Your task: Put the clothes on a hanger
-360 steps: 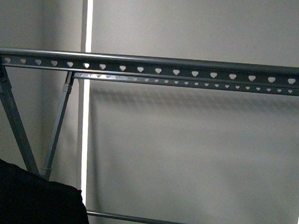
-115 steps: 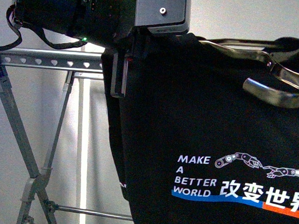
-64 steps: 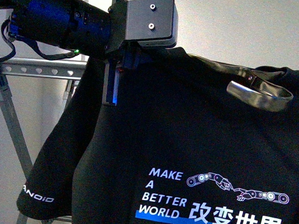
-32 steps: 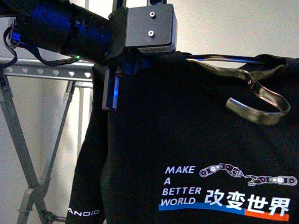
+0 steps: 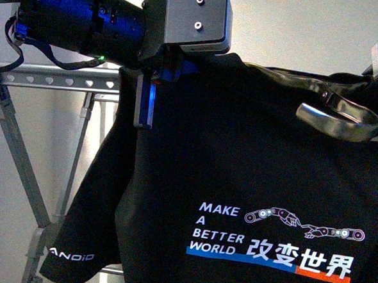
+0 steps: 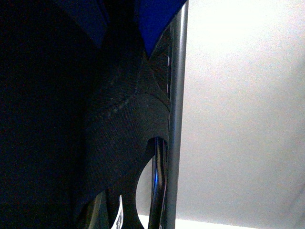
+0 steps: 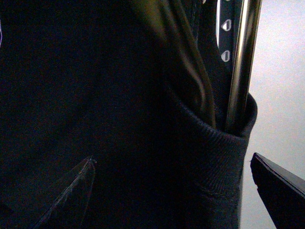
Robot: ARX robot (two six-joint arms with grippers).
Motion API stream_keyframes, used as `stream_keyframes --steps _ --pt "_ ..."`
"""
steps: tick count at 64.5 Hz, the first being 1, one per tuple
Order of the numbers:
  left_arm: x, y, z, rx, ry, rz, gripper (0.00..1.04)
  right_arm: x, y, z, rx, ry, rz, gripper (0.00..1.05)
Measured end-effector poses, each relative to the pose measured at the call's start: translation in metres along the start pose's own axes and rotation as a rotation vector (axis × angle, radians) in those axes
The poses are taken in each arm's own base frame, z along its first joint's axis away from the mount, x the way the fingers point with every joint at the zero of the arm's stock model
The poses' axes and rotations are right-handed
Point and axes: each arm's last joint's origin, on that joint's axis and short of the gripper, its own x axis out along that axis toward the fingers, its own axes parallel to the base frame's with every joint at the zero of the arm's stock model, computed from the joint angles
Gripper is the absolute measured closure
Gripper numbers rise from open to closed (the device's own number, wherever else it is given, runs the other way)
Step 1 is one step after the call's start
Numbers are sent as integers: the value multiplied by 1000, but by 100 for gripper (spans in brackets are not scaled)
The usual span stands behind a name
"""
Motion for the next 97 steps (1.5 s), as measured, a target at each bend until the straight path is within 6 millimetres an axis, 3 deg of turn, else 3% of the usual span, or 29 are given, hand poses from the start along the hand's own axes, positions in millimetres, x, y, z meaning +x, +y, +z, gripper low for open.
stream_keyframes --steps 6,17,30,39,46,53,66,75,79,81,87,92,97 --pt "0 0 0 0 0 0 100 6 -3 -3 66 2 4 7" --pt "0 0 0 0 0 0 100 10 -2 -9 106 13 -10 40" --pt "0 0 0 0 -1 0 100 9 2 -14 104 5 -36 67" --pt "0 0 0 -2 -3 1 72 4 7 -23 146 -8 -29 94" --pt "0 0 0 -2 -4 2 58 -1 9 -27 168 -10 -12 96" --pt "0 0 0 -3 -6 2 35 -13 10 -31 242 -20 25 96" --pt "0 1 0 -7 -12 12 5 -23 20 -39 330 -20 61 96" --pt "-9 19 -18 -493 -98 359 6 -25 41 -46 445 6 144 96" --pt "-21 34 -32 -834 -130 500 7 -26 49 -46 496 10 185 96" --pt "-25 39 -37 -910 -131 542 7 -26 50 -47 513 11 193 96" --pt "-46 62 -66 -1507 -181 738 7 -26 59 -47 639 19 253 96" --pt "-50 69 -86 -1868 -103 849 7 -26 61 -44 771 26 294 96" --pt "-48 63 -97 -2061 80 947 7 -24 57 -42 880 55 297 97"
